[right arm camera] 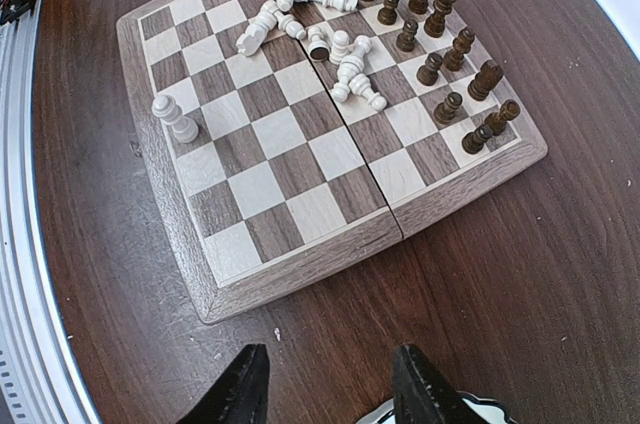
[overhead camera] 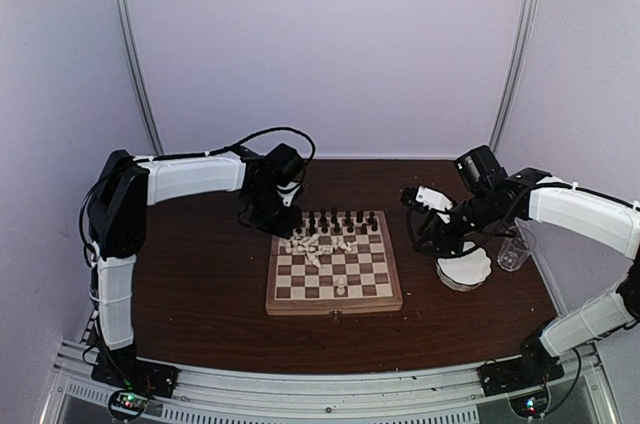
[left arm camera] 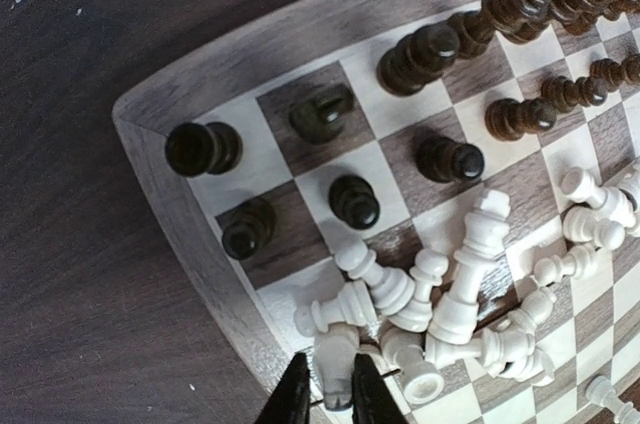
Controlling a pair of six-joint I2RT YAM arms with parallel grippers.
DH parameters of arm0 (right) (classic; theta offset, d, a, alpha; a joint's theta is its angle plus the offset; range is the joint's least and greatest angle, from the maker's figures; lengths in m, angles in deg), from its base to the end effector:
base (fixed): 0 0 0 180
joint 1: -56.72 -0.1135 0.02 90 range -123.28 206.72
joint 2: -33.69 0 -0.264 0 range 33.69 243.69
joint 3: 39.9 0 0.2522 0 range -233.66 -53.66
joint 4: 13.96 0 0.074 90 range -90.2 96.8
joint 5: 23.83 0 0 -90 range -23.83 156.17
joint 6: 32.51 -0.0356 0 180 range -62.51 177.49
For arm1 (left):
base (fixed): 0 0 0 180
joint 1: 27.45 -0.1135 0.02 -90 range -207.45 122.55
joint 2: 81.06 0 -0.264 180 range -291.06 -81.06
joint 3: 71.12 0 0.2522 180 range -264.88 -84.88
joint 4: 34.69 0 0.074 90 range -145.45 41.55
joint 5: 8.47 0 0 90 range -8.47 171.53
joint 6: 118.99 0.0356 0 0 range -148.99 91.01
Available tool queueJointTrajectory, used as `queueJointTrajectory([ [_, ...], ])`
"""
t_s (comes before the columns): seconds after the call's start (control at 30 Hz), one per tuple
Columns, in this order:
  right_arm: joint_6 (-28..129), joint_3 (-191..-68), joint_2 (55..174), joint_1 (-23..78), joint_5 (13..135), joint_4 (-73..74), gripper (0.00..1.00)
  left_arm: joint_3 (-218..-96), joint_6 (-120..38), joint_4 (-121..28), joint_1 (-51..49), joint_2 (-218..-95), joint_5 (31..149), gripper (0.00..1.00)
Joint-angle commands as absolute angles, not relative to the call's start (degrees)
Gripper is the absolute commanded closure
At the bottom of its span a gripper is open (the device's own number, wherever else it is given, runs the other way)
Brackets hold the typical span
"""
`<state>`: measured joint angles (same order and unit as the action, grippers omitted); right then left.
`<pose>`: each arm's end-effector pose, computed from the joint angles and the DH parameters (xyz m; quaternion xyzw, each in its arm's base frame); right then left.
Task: Set up the chess pieces on the board
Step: Pick up the knight from the chessboard.
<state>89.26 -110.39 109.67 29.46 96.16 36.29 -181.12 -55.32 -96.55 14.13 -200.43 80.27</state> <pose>0.2284 0.1377 0.2589 -0.5211 0.7658 0.2359 0.2940 0.3248 -0.2872 0.1987 0.1291 0.9781 -0.0821 0.1413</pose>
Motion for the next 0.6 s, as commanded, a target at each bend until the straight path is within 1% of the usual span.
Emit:
queueJointTrajectory([
  [0.0, 89.8, -110.3, 109.6, 29.7, 96.2, 35.8, 0.55, -183.0, -55.2, -97.1, 14.4, -201.0, 80.6, 0.86],
  [0.2, 89.8, -110.3, 109.5, 29.8, 96.1, 35.8, 0.55, -184.1, -54.8, -99.0, 14.4, -200.1, 79.8, 0.90],
  [0.4, 89.8, -110.3, 109.8, 29.7, 96.2, 35.7, 0.55, -184.7, -54.0, -100.3, 14.4, -195.9, 78.0, 0.95],
  [0.57, 89.7, -110.3, 110.1, 29.7, 96.4, 35.7, 0.55, -184.7, -53.7, -101.7, 14.5, -193.4, 78.1, 0.96],
])
